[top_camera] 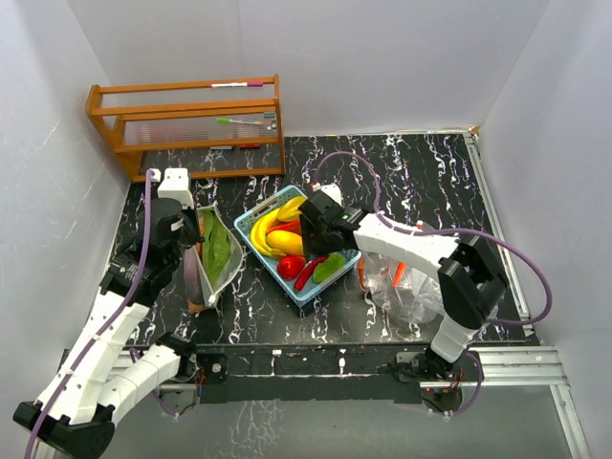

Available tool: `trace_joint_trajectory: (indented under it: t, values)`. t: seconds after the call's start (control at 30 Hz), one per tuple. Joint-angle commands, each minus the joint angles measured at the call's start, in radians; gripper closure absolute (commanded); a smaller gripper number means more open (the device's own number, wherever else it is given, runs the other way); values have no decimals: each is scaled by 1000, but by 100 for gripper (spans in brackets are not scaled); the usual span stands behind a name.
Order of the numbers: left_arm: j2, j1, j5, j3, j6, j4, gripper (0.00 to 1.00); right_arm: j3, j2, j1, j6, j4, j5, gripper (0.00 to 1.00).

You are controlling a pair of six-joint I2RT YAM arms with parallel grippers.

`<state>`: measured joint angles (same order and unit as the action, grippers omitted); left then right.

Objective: Place the food in the zip-top bag and seal the zipper
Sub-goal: Pick up the fake fruit from the bin.

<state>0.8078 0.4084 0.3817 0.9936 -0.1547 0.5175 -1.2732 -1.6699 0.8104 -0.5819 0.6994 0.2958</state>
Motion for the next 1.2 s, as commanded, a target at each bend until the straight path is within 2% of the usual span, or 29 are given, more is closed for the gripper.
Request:
trace_joint_trajectory:
  t: [0.0, 0.27, 0.6, 0.8, 0.9, 1.17]
  values:
    - [-7, 3, 11, 36, 16, -38, 100, -21, -54, -5, -2, -3, -28, 21]
    - [-16, 3, 29, 22, 30, -53, 100, -76, -70, -6, -1, 169, -6, 15]
    - [-20, 3, 36, 13, 41, -53, 100, -1, -114, -6, 5, 61, -157, 17]
    - [-24, 3, 40, 4, 41, -57, 100, 61, -86, -4, -16, 41, -211, 27]
    - [-21, 3, 39, -1, 43, -63, 100, 125, -5, 23, -70, 32, -211, 30]
    - [-1, 4, 24, -5, 38, -96, 100, 243, 148, 113, -175, -19, -145, 53]
